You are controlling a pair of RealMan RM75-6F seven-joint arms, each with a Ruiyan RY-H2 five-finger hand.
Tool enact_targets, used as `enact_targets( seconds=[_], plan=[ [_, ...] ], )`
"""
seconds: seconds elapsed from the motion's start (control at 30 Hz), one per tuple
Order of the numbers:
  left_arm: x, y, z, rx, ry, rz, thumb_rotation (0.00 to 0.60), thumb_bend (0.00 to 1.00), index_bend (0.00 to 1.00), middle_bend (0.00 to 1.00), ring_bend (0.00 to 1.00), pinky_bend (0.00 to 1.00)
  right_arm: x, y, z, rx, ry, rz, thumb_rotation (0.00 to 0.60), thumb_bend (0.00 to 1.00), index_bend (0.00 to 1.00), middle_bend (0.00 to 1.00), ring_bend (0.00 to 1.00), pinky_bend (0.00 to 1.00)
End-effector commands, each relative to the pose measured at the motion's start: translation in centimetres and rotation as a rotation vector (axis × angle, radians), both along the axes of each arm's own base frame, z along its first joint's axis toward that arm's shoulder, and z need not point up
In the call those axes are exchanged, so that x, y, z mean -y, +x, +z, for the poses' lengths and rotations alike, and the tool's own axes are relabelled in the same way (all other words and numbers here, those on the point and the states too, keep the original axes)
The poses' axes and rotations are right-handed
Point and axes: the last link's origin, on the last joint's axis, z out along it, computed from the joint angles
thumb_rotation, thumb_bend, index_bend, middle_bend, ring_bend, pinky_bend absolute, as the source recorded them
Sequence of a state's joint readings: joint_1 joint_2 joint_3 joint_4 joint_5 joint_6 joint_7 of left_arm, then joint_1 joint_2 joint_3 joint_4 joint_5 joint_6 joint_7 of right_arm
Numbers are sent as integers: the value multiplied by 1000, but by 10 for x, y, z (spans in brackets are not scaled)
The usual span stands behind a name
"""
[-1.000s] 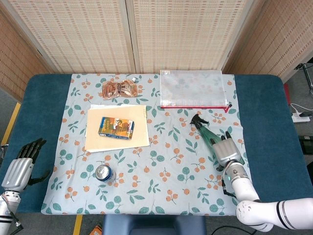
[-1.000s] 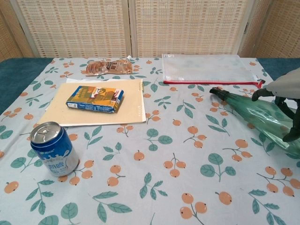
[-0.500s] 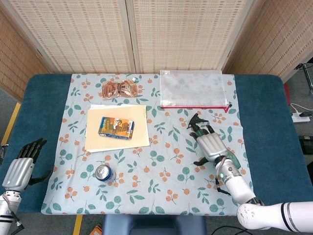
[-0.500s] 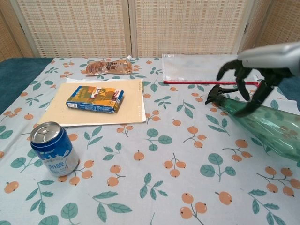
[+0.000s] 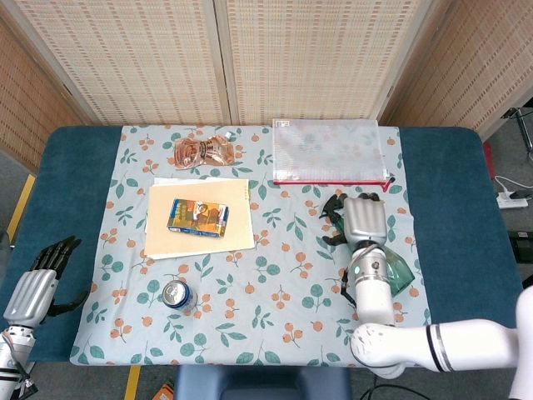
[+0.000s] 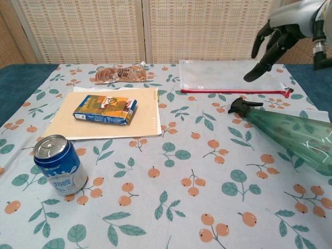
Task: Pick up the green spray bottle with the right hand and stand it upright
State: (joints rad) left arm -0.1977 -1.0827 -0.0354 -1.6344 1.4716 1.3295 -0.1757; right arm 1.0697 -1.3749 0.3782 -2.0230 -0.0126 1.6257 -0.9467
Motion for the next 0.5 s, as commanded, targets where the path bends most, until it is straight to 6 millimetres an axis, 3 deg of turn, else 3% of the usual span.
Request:
enact_targets(
  seconds=[0.03,0.23,0.5],
  plan=[
    [0,-1,2,20,-4,-2,600,249,0,0,0,0,18,16,-10,-122,-140,-208,600,0,328,470,199,158],
    [-1,-3,4,53,-18,3,600,249,0,0,0,0,26,-9,-38,-101,-126,-335,600,0,325,470,199,112],
    [-1,-2,4,63,-29,-1,600,250,0,0,0,0,38,-23,-64,-99,-107,-390,600,0,325,470,199,92]
  ],
)
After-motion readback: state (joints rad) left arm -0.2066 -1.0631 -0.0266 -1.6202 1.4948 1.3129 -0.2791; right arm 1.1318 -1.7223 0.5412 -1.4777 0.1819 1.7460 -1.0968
